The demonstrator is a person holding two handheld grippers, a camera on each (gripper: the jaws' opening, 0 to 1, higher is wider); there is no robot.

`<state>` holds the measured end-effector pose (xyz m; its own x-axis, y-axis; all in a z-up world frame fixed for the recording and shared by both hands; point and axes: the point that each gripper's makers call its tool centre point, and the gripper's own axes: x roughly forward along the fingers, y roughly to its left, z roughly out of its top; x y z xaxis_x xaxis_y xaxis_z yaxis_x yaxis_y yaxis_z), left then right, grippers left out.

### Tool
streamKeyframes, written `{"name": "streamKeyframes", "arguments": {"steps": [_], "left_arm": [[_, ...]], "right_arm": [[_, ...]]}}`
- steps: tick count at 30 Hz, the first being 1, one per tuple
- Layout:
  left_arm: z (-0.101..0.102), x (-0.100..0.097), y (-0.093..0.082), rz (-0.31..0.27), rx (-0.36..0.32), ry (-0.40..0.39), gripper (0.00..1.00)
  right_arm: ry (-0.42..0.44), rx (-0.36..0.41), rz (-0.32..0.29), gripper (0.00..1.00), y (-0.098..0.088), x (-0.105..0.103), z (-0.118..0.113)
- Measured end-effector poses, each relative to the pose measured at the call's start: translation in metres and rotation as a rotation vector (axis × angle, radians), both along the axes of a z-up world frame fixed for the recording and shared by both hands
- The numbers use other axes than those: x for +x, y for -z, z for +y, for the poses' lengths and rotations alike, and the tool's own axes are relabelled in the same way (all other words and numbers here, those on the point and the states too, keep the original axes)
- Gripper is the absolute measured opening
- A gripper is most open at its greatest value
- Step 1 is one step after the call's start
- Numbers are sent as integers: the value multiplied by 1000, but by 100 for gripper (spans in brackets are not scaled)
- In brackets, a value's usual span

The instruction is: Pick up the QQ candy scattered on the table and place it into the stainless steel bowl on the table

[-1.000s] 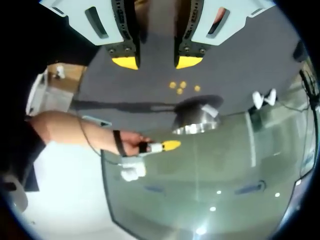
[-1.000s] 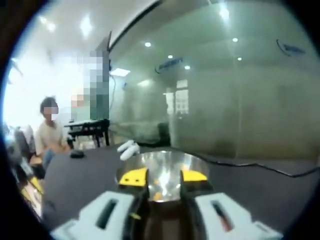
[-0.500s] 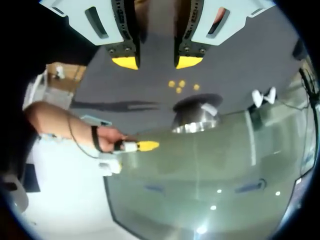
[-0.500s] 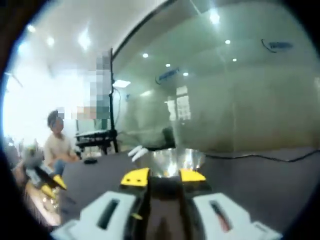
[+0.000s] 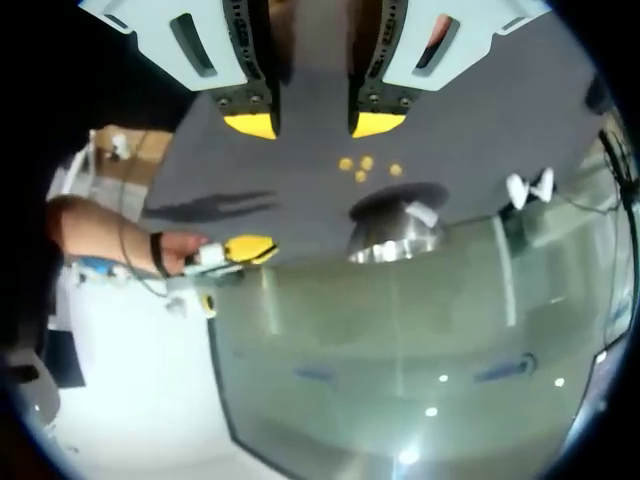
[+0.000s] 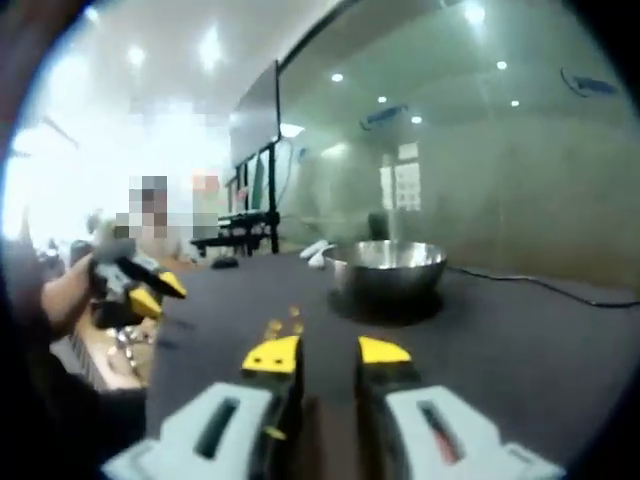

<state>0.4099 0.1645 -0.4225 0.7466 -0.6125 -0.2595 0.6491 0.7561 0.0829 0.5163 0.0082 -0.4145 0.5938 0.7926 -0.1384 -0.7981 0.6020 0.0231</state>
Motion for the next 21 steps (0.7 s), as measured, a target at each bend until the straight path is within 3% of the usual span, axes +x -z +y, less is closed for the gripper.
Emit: {"name": "streamKeyframes", "arguments": {"steps": [5,9,21], "left_arm": [[0,-1,1,2,7,-3,29],[1,-3,2,5,6,-8,29],[-3,-2,2,8,12,0,29]], "right_arm": [[-34,-25,10,22,9,-4,5],[-108,-60,48,22,18,-11,17],[-271,-179,35,21,47,-13,58]]}}
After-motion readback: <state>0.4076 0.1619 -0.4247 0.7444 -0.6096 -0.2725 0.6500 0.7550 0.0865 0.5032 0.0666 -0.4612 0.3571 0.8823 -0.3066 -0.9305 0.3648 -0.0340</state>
